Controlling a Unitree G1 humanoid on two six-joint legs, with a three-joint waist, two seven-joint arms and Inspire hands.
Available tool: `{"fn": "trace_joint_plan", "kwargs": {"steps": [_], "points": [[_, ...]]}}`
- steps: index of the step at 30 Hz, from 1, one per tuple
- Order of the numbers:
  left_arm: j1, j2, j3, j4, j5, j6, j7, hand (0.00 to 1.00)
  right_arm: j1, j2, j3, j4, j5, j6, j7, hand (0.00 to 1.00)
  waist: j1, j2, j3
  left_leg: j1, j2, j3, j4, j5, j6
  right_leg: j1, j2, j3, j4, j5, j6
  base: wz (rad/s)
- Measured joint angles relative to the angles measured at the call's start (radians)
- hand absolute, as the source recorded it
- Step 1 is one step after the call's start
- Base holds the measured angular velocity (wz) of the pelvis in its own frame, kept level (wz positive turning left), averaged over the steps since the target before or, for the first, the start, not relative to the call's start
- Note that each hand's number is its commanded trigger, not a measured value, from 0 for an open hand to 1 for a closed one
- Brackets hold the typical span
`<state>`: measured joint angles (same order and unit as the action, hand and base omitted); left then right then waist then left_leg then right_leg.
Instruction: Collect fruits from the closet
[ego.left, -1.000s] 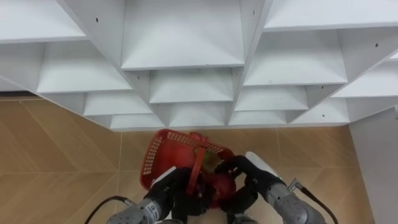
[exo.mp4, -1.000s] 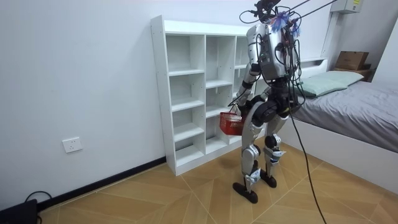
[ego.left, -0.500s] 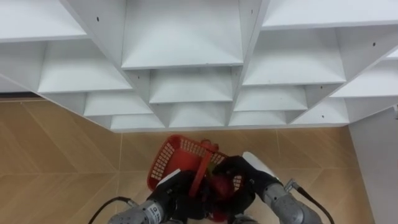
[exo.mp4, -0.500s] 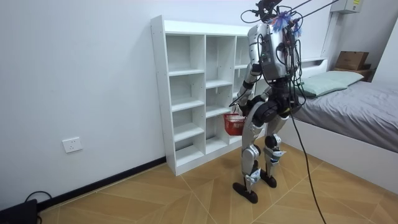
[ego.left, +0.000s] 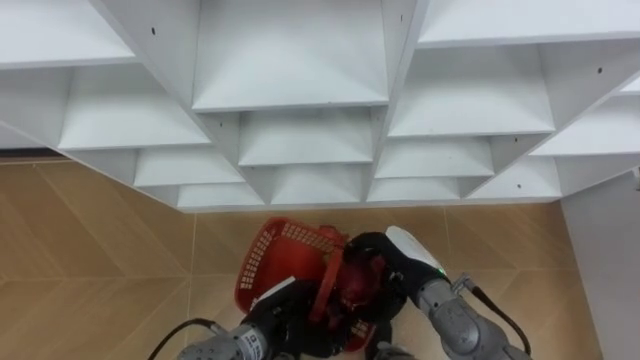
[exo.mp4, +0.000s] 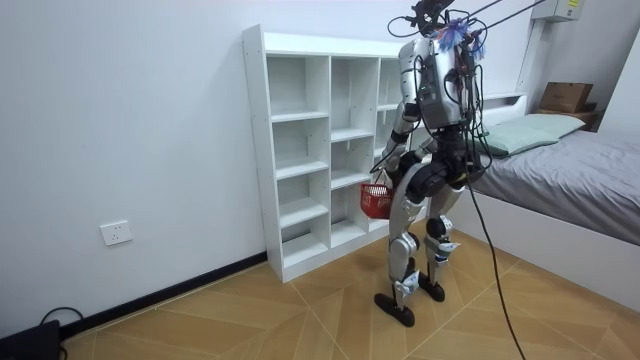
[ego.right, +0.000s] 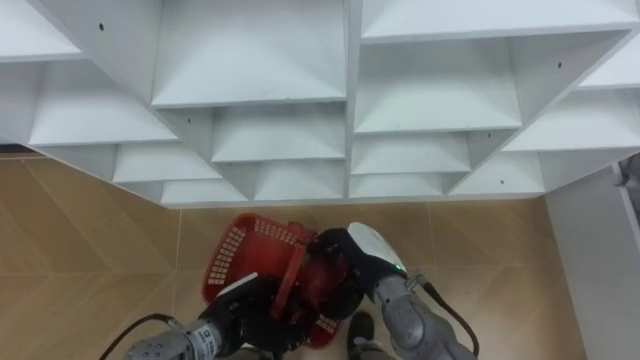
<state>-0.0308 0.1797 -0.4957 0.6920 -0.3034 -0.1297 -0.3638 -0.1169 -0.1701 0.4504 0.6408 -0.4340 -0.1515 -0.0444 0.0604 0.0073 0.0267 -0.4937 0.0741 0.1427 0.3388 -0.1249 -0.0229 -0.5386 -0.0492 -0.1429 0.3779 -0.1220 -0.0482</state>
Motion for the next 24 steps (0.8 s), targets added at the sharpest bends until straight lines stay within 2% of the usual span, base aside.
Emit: {"fn": "trace_joint_plan", "kwargs": {"steps": [6,15,24], "points": [[-0.007,-0.004,0.0,0.016,0.0,0.001,-0.001,1.0,0.0,0.0,0.001,0.0,0.001,0.0,0.0,0.0,0.0,0.006,0.0033,0.0,0.0,0.0,0.0,0.0,0.0,-0.001,0.0,0.0,0.0,0.0,0.0,0.0],[-0.021,-0.015,0.0,0.016,-0.02,0.004,-0.001,1.0,0.002,0.003,0.009,0.014,0.002,0.0,-0.009,0.0,0.0,0.007,0.0028,0.0,0.0,0.0,-0.001,0.0,0.0,-0.001,0.0,0.0,0.0,0.0,0.0,0.0],[-0.014,-0.004,0.004,0.016,-0.02,0.004,0.002,1.0,0.01,0.004,0.009,0.02,0.007,-0.001,-0.01,0.0,0.003,0.008,0.0019,0.014,0.002,0.0,-0.001,0.0,0.0,0.021,0.001,-0.01,-0.012,0.002,-0.002,0.0]]}}
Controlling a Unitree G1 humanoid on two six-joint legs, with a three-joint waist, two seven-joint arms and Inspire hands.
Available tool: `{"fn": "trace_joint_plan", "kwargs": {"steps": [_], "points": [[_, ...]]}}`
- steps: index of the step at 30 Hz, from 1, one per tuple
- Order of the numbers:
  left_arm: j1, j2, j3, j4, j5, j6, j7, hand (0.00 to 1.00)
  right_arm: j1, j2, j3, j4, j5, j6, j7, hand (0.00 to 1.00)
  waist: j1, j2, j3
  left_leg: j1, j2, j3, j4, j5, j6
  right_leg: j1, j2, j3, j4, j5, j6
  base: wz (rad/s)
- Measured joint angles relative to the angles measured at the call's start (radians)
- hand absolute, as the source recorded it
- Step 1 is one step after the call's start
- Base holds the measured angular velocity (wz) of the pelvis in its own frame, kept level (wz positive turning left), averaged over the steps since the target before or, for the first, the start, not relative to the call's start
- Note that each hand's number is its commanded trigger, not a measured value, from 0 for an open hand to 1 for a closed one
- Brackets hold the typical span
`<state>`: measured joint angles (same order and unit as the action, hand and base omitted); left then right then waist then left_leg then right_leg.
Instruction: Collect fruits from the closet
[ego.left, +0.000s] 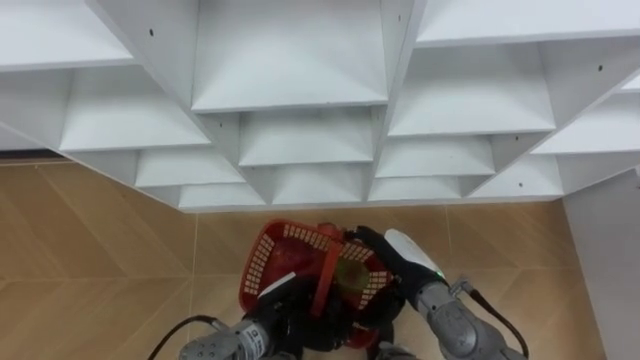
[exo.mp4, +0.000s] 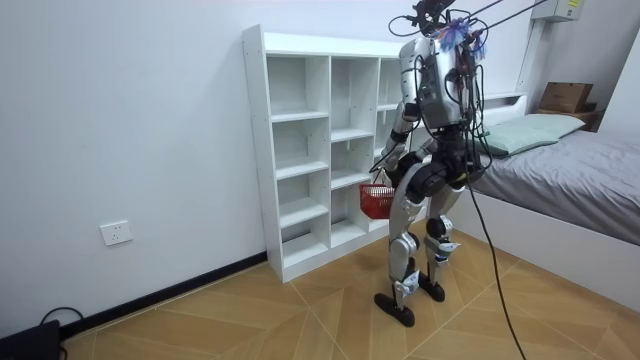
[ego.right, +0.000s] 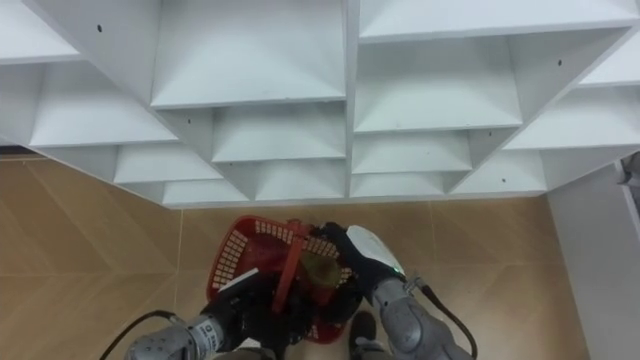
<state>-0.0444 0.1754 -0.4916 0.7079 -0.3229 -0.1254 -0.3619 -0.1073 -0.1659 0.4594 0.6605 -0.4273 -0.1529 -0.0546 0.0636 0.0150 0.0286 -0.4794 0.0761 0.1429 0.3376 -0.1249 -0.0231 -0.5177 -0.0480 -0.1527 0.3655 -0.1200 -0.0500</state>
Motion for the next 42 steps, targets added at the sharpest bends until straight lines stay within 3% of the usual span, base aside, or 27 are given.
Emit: {"fn": "trace_joint_plan", "kwargs": {"steps": [9,14,19,24,28,33,36,38,42], "points": [[0.001,0.022,0.019,0.02,0.013,-0.005,0.039,1.0,0.012,0.0,0.001,0.084,0.108,-0.05,0.017,0.0,0.014,0.007,-0.0026,0.066,0.0,-0.006,-0.018,-0.002,-0.003,0.07,0.009,-0.009,-0.023,0.002,0.001,0.01],[0.023,0.029,0.053,0.028,0.099,-0.008,0.062,1.0,0.043,-0.006,-0.005,0.088,0.183,-0.06,0.037,0.0,0.014,0.009,-0.0043,0.114,-0.001,-0.011,-0.038,-0.002,-0.004,0.121,0.01,-0.015,-0.045,0.002,0.002,0.03],[0.061,0.029,0.098,0.147,0.12,-0.03,0.074,1.0,0.085,-0.017,-0.014,0.133,0.27,-0.075,0.067,0.0,-0.007,0.007,-0.011,0.203,-0.004,-0.012,-0.08,-0.002,-0.006,0.212,0.014,-0.017,-0.078,-0.002,0.008,0.02],[0.115,0.035,0.201,0.21,0.114,-0.045,0.119,1.0,0.163,-0.07,-0.119,0.172,0.316,-0.074,0.066,0.0,-0.016,-0.004,-0.017,0.274,-0.006,-0.018,-0.108,-0.005,-0.01,0.293,0.02,-0.018,-0.115,-0.007,0.016,0.07],[0.149,0.037,0.26,0.259,0.095,-0.056,0.155,1.0,0.208,-0.066,-0.184,0.179,0.315,-0.074,0.057,0.0,-0.031,-0.018,-0.0227,0.326,-0.006,-0.018,-0.128,-0.007,-0.013,0.341,0.025,-0.015,-0.13,-0.013,0.017,-0.01],[0.191,0.034,0.391,0.329,0.061,-0.066,0.163,1.0,0.271,-0.054,-0.244,0.196,0.313,-0.075,0.058,0.0,-0.028,-0.042,-0.0294,0.398,-0.005,-0.016,-0.154,-0.013,-0.019,0.413,0.032,-0.012,-0.164,-0.018,0.02,-0.01],[0.229,0.033,0.423,0.343,0.015,-0.067,0.163,1.0,0.295,-0.051,-0.276,0.203,0.313,-0.073,0.053,0.0,-0.027,-0.04,-0.0291,0.437,-0.005,-0.018,-0.172,-0.016,-0.02,0.446,0.035,-0.013,-0.182,-0.018,0.022,0.0],[0.231,0.031,0.432,0.38,-0.004,-0.067,0.163,1.0,0.286,-0.044,-0.29,0.244,0.314,-0.071,0.043,0.0,-0.029,-0.038,-0.0304,0.448,-0.006,-0.017,-0.174,-0.018,-0.02,0.454,0.035,-0.012,-0.182,-0.02,0.024,0.0],[0.226,0.016,0.455,0.423,-0.04,-0.066,0.164,1.0,0.265,-0.02,-0.329,0.363,0.336,-0.062,0.043,0.0,-0.029,-0.03,-0.0256,0.468,-0.007,-0.022,-0.174,-0.024,-0.021,0.478,0.034,-0.016,-0.182,-0.028,0.025,0.02]]}}
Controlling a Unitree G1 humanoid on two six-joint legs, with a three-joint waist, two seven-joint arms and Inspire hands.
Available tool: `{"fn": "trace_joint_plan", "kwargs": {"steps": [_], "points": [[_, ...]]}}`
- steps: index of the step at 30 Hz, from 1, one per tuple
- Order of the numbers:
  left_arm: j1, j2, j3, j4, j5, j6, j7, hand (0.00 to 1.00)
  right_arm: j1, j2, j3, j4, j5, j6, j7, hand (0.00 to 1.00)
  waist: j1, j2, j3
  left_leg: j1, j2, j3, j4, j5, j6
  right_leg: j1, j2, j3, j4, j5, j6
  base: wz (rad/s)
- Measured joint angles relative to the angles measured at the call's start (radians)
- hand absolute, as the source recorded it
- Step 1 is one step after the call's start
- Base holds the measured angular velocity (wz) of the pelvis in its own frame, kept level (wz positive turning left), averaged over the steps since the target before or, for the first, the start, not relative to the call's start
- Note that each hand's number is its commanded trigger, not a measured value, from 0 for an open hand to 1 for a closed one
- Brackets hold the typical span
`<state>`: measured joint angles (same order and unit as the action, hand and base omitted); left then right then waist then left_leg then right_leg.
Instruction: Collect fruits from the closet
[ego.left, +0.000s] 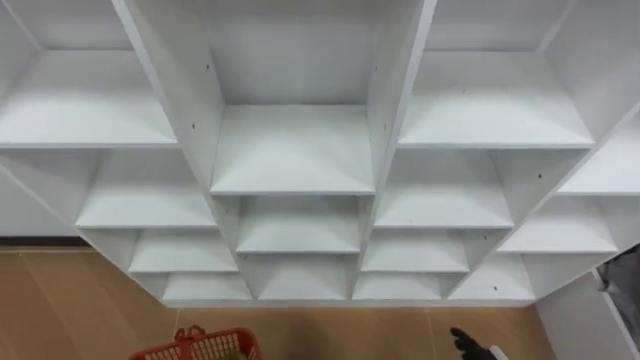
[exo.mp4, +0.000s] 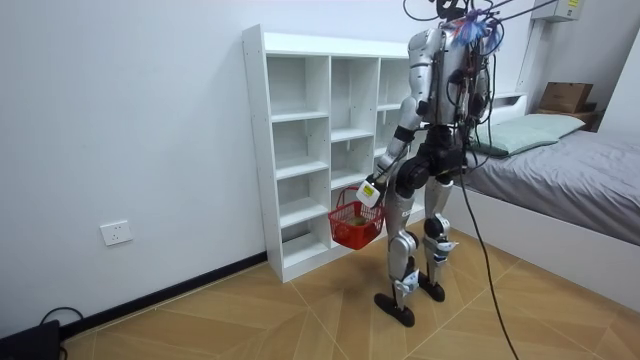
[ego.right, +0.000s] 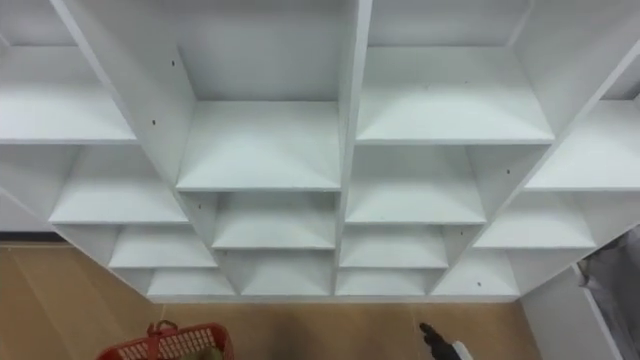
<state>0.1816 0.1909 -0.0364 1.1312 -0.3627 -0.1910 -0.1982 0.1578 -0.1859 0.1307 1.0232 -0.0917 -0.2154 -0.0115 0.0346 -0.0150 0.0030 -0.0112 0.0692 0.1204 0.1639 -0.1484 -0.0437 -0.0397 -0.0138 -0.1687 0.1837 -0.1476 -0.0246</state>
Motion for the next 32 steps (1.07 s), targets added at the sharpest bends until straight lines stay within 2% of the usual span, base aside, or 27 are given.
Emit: {"fn": "trace_joint_plan", "kwargs": {"steps": [5,7,11,16,23,27,32], "points": [[-0.005,-0.011,0.004,0.031,-0.019,0.011,0.0,1.0,0.003,0.012,-0.031,0.064,0.068,0.017,0.001,0.0,-0.004,0.001,0.0019,0.022,0.0,0.001,0.0,-0.009,-0.001,0.022,0.0,0.001,0.0,-0.008,0.002,0.0],[-0.003,-0.015,0.028,0.03,-0.018,0.024,-0.001,1.0,0.009,0.02,-0.05,0.074,0.109,0.031,0.001,0.0,-0.004,-0.004,0.0008,0.03,0.0,0.002,0.0,-0.012,-0.001,0.028,0.001,0.002,0.0,-0.011,0.002,0.0],[-0.008,-0.017,0.062,0.031,-0.018,0.04,-0.002,1.0,0.011,0.031,-0.069,0.11,0.167,0.041,0.001,0.0,-0.003,-0.008,0.0024,0.042,0.0,0.004,0.0,-0.013,-0.001,0.043,0.001,0.003,-0.009,-0.011,0.002,0.0],[-0.012,-0.018,0.072,0.033,-0.017,0.056,-0.002,1.0,0.019,0.033,-0.083,0.156,0.243,0.047,0.005,0.0,-0.004,-0.013,0.0034,0.058,-0.002,0.003,0.0,-0.014,-0.001,0.063,-0.001,0.005,-0.015,-0.015,0.005,0.01],[-0.023,-0.024,0.092,0.058,0.021,0.089,-0.002,1.0,0.019,0.038,-0.159,0.22,0.323,0.09,0.049,0.0,-0.008,-0.004,0.0033,0.07,-0.002,0.003,-0.003,-0.018,-0.001,0.073,-0.001,0.007,-0.014,-0.02,0.007,0.0],[-0.023,-0.023,0.094,0.054,0.023,0.117,-0.001,1.0,0.019,0.033,-0.185,0.222,0.334,0.122,0.068,0.0,-0.013,0.008,-0.0007,0.077,-0.002,0.015,-0.004,-0.022,0.001,0.076,0.0,0.015,-0.012,-0.019,0.007,-0.07],[-0.021,-0.023,0.094,0.057,0.03,0.121,-0.001,1.0,0.017,0.033,-0.206,0.223,0.341,0.144,0.088,0.0,-0.024,0.01,-0.0011,0.079,-0.002,0.017,-0.004,-0.023,0.001,0.075,0.0,0.021,-0.013,-0.019,0.008,-0.01]]}}
